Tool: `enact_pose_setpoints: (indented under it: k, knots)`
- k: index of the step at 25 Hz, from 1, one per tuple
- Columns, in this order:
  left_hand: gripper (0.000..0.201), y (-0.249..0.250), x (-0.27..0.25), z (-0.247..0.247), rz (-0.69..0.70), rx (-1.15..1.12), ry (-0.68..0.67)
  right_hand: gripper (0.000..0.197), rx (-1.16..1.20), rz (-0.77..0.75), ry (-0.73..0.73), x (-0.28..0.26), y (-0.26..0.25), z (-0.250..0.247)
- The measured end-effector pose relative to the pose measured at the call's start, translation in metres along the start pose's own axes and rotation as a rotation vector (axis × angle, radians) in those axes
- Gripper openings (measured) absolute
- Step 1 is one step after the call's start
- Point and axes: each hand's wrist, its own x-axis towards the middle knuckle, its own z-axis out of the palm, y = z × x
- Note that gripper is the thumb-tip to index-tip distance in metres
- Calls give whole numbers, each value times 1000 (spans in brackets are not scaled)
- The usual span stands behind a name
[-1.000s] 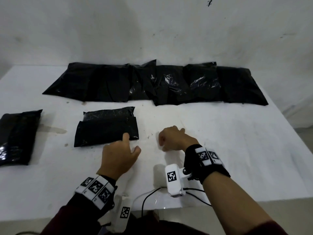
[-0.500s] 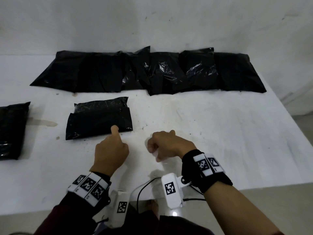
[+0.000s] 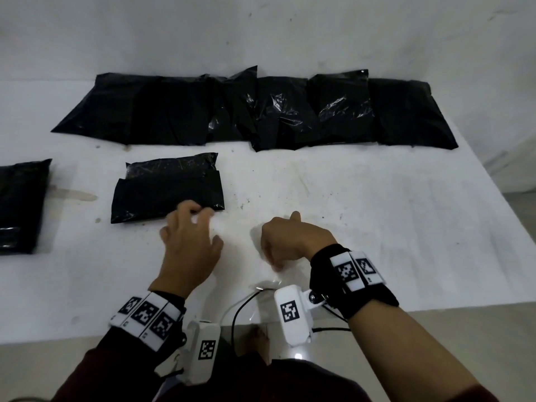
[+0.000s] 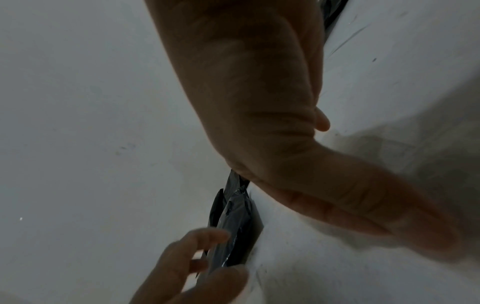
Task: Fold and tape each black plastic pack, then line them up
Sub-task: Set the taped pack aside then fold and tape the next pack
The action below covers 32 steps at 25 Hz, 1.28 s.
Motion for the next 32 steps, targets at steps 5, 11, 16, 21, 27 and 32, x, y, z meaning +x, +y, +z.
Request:
enact_pose_setpoints:
  k: [5, 11, 16, 21, 27, 32]
  knots:
    - [25, 16, -21, 13, 376, -316, -581, 20, 85, 5, -38, -2, 7, -3]
    - [51, 16, -21, 10, 426, -352, -694, 15, 225, 39, 27, -9, 14, -3]
    - [26, 17, -22, 10, 363, -473, -671, 38, 379, 85, 105, -16, 17, 7]
    - [26, 17, -27, 10, 316, -570, -603, 23, 341, 108, 190, -26, 16, 12]
    - [39, 23, -35, 7, 326, -571, -666, 11, 349, 154, 308, -29, 18, 26]
    - [10, 27, -38, 17, 374, -589, -606, 15, 483, 189, 427, -38, 21, 36]
